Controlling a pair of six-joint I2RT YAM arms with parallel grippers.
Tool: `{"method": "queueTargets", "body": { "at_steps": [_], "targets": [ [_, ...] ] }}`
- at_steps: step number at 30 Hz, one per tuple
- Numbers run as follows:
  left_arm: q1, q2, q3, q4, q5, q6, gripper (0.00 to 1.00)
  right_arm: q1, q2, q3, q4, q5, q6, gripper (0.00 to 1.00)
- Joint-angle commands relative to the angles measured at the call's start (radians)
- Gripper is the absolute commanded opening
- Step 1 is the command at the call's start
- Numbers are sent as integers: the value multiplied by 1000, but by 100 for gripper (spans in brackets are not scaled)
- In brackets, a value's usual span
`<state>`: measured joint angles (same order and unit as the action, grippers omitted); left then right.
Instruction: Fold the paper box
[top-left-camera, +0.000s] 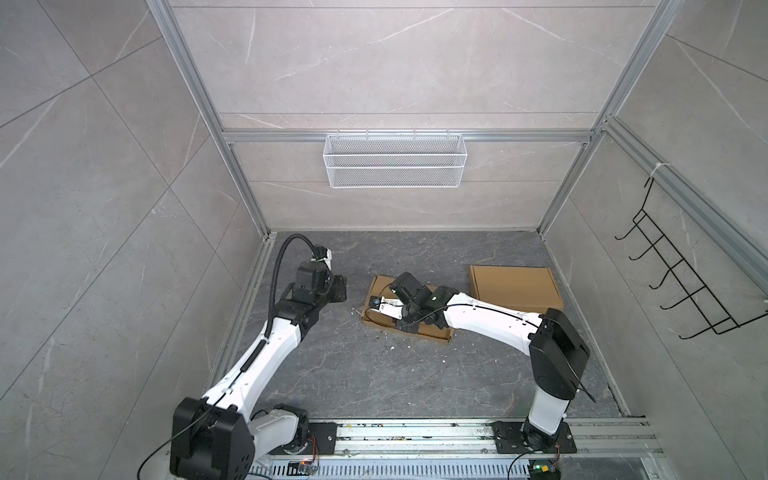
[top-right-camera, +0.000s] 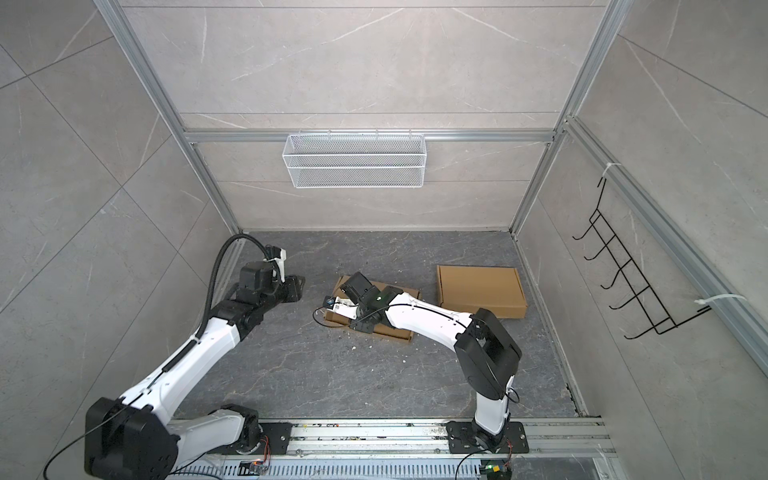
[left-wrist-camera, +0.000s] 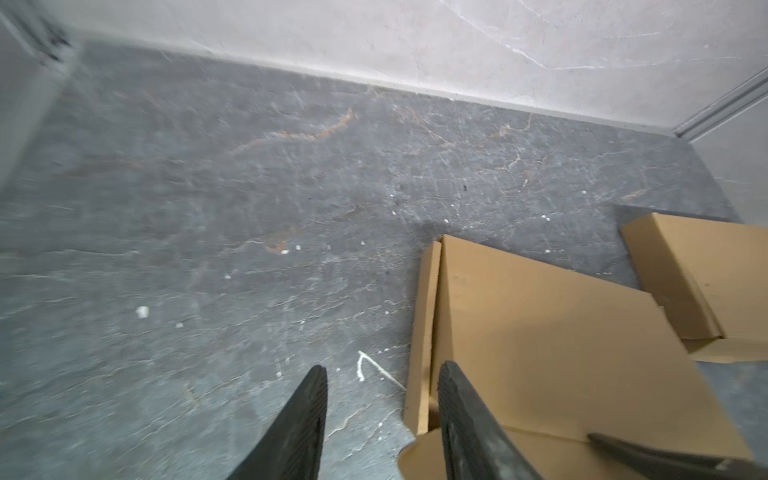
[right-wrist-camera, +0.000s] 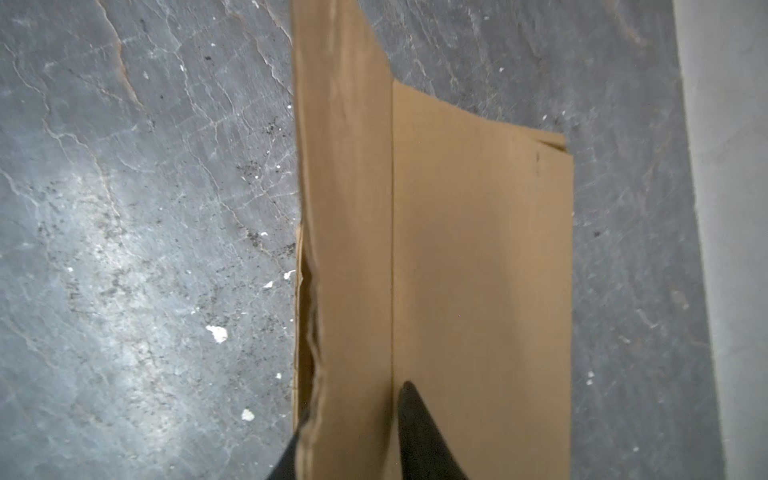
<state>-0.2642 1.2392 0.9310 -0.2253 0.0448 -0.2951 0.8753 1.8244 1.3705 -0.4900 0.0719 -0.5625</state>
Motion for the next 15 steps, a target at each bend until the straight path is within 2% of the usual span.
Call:
{"method": "queueTargets", "body": {
  "at_steps": [1, 3, 9, 15],
  "targets": [
    [39, 85, 67, -17, 245, -71, 46, 5, -34, 0, -28, -19, 45, 44],
    [51, 150, 98, 7, 326, -82, 47, 4, -45, 10, -43, -50, 71, 51],
    [54, 318, 202, -8, 463, -105, 52, -19, -88, 19, -72, -148, 158, 69],
    [48, 383, 222, -17, 501, -97, 56, -79, -166, -15, -59, -303, 292, 76]
  ]
}}
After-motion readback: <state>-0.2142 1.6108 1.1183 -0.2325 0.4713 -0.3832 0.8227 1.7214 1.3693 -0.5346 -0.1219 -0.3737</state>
